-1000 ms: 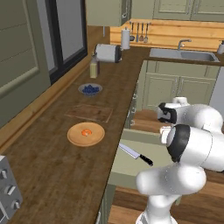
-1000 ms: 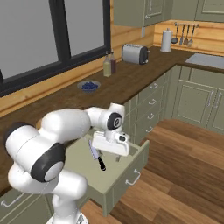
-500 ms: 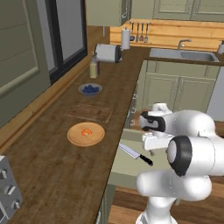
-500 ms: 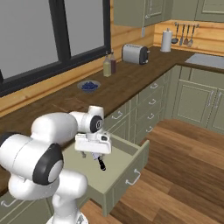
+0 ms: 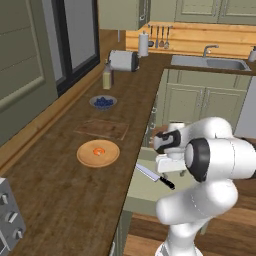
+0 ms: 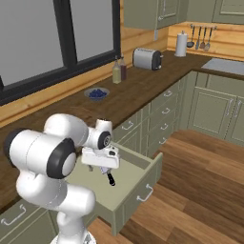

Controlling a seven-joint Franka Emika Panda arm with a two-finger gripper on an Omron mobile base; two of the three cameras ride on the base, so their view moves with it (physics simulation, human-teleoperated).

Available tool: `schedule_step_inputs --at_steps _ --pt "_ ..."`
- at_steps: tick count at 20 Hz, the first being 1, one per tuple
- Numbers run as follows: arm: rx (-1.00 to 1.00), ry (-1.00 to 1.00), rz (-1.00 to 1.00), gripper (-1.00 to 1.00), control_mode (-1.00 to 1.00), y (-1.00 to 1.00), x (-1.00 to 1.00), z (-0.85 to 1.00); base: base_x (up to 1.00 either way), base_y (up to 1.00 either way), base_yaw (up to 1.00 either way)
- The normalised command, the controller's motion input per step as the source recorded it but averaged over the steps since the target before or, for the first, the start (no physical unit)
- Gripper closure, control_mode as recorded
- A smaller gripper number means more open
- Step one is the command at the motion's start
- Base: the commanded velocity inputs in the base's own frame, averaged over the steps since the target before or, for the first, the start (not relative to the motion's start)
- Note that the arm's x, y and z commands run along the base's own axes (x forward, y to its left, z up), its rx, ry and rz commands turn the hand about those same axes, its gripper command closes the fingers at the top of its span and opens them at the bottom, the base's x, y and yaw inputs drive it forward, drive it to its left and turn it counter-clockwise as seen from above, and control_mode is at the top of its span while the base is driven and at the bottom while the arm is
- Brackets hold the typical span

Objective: Pick up the knife from the drawer and place it on the cutting board. Then place the meat from the plate to the cutting board.

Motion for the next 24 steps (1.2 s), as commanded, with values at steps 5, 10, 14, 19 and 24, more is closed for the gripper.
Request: schedule_step_inputs --at_steps 5,10,14,19,24 --pt "0.0 -0.05 0.02 -1.0 -1.0 0.0 0.23 -0.24 0.0 0.0 0.0" --pt "0.0 0.0 0.08 -1.0 -1.0 -0.07 0.18 -0.29 0.0 0.0 0.0" --pt "0.0 0.02 0.11 -1.0 -1.0 -0.07 0.36 -0.17 0.0 0.0 0.0" --pt "0.0 0.0 0.11 -1.0 -1.0 0.0 0.53 -0.24 0.0 0.0 0.0" --pt "0.0 0.03 0.11 -1.0 -1.0 -0.09 0.52 -0.38 0.0 0.0 0.0"
